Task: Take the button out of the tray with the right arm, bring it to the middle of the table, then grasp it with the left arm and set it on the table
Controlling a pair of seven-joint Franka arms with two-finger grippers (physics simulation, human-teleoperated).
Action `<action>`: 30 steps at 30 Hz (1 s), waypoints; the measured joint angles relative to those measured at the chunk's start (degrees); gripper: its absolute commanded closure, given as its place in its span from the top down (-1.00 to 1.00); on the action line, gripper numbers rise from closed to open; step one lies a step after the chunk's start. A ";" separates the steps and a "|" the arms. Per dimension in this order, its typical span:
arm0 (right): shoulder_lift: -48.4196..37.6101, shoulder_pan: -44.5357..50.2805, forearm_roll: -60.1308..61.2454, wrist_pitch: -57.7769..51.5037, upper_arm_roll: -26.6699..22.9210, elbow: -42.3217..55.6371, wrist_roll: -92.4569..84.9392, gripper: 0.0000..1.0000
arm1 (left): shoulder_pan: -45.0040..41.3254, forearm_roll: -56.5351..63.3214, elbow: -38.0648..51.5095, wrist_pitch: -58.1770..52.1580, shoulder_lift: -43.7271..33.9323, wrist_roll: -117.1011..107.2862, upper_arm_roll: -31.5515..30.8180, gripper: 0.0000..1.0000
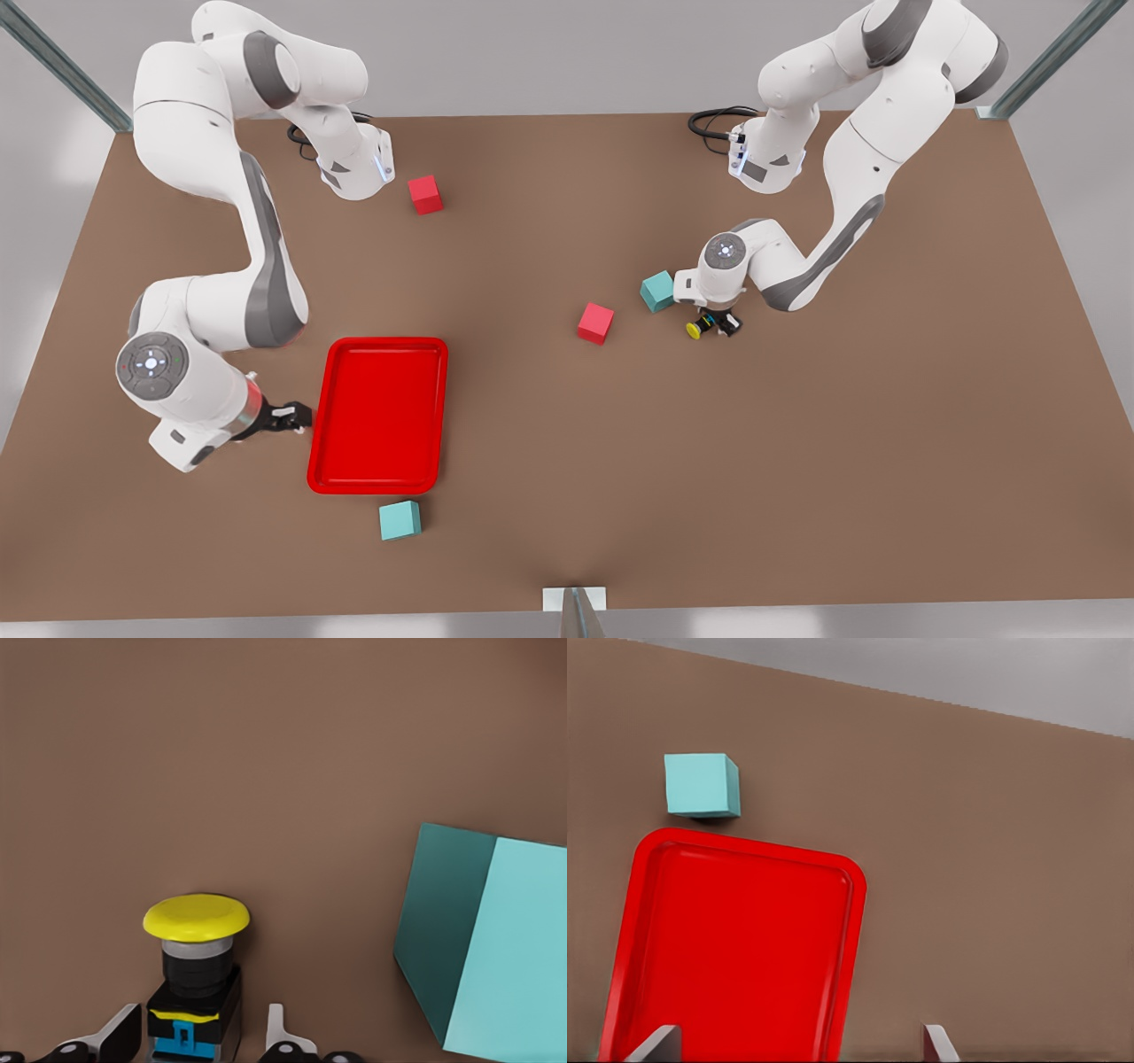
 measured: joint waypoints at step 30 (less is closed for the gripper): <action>-6.47 -0.51 0.10 -12.88 0.00 0.66 -1.42 1.00 | 6.71 -10.85 11.63 -8.53 -0.32 -1.40 -4.94 -0.34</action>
